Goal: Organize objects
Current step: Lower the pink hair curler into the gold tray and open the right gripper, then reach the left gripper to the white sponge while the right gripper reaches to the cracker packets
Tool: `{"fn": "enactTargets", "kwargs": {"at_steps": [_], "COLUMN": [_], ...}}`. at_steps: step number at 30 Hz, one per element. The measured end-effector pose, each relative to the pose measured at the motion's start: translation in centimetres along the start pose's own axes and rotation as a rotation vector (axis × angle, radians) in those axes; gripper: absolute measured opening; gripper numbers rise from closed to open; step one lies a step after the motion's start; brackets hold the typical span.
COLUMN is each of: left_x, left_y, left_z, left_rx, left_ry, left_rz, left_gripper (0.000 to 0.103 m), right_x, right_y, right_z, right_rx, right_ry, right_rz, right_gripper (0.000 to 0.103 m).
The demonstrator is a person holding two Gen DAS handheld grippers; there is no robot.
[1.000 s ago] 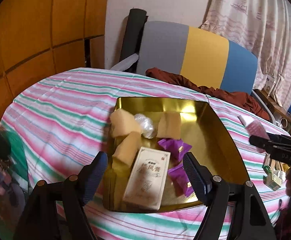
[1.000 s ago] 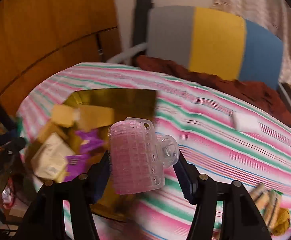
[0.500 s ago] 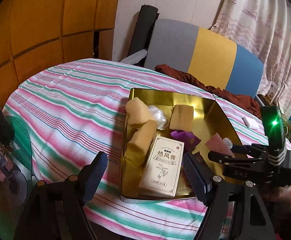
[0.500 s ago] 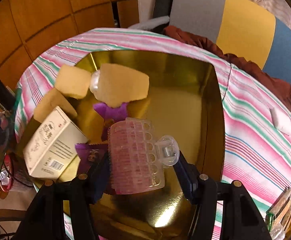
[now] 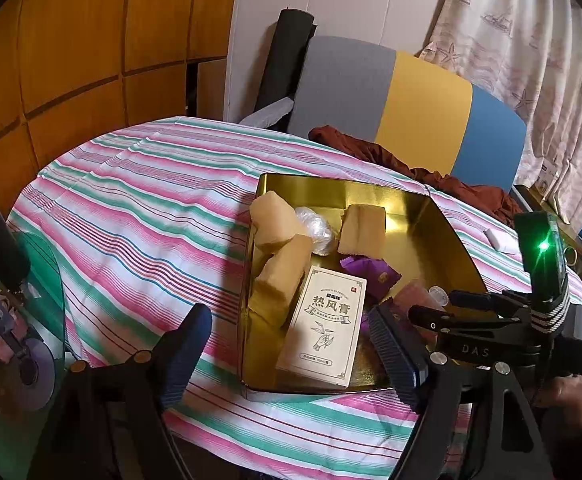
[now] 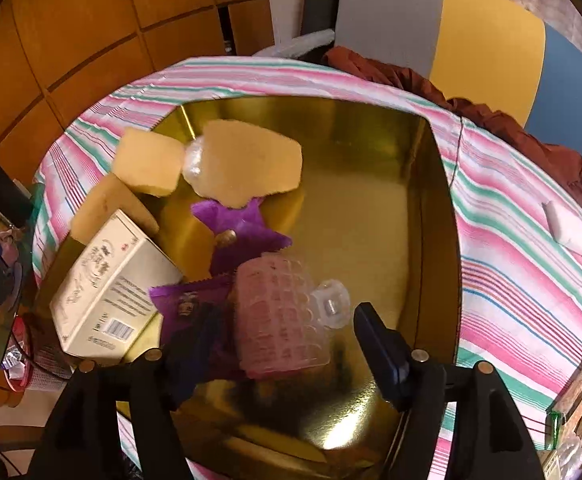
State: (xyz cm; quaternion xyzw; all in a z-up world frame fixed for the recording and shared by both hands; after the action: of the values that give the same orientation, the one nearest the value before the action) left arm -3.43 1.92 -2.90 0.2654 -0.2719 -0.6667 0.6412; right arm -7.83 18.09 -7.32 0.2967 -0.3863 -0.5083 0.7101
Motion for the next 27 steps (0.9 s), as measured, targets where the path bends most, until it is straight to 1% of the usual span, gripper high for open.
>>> {"fn": "enactTargets", "kwargs": {"at_steps": [6,8,10,14,21,24,27], "left_x": [-0.5,-0.8,-1.2,-2.2,-4.8,-6.2,-7.7], "left_y": [0.6,0.9,1.1,1.6,2.2,2.5,2.7], "left_z": [0.0,0.0,0.0,0.0,0.0,0.1,0.2], "left_rx": [-0.014,-0.02,-0.026,-0.035,-0.045,-0.05,-0.055], "left_ry": [-0.021,-0.03,-0.041,-0.068,-0.127,-0.158,-0.195], "left_rz": [-0.008,-0.01,-0.015,-0.029,-0.061,-0.078,-0.111], "left_gripper": [0.082,0.084,0.085,0.085,0.085,0.085,0.085], "right_x": [0.7,0.6,0.5,-0.5,-4.1,-6.2,-8.6], "right_y": [2.3,3.3,4.6,6.6,9.9,11.3,12.4], "right_z": [0.3,0.3,0.0,-0.6,-2.1,-3.0,-3.9], "right_rx": [-0.08,-0.107,-0.134,-0.169,-0.219,-0.23,-0.238], "right_ry": [0.013,0.01,0.006,-0.005,-0.085,-0.122,-0.168], "right_rz": [-0.007,-0.011,-0.022,-0.051,-0.109,-0.143,-0.168], "right_gripper": [0.073,0.073,0.077,0.078,0.079,0.079,0.079]}}
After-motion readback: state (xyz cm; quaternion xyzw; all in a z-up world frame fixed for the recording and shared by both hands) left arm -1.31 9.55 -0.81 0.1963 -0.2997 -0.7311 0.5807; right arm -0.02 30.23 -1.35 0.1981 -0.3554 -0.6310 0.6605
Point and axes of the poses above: each gripper's, at about its wrist camera, not at the fingertips, and y roughly against the way its jaws point, x to its left, z to its top, the point moved 2 cm from there along -y, roughly the way its jaws point, and after that the axes turned 12 degrees about z, right-handed, at the moved point
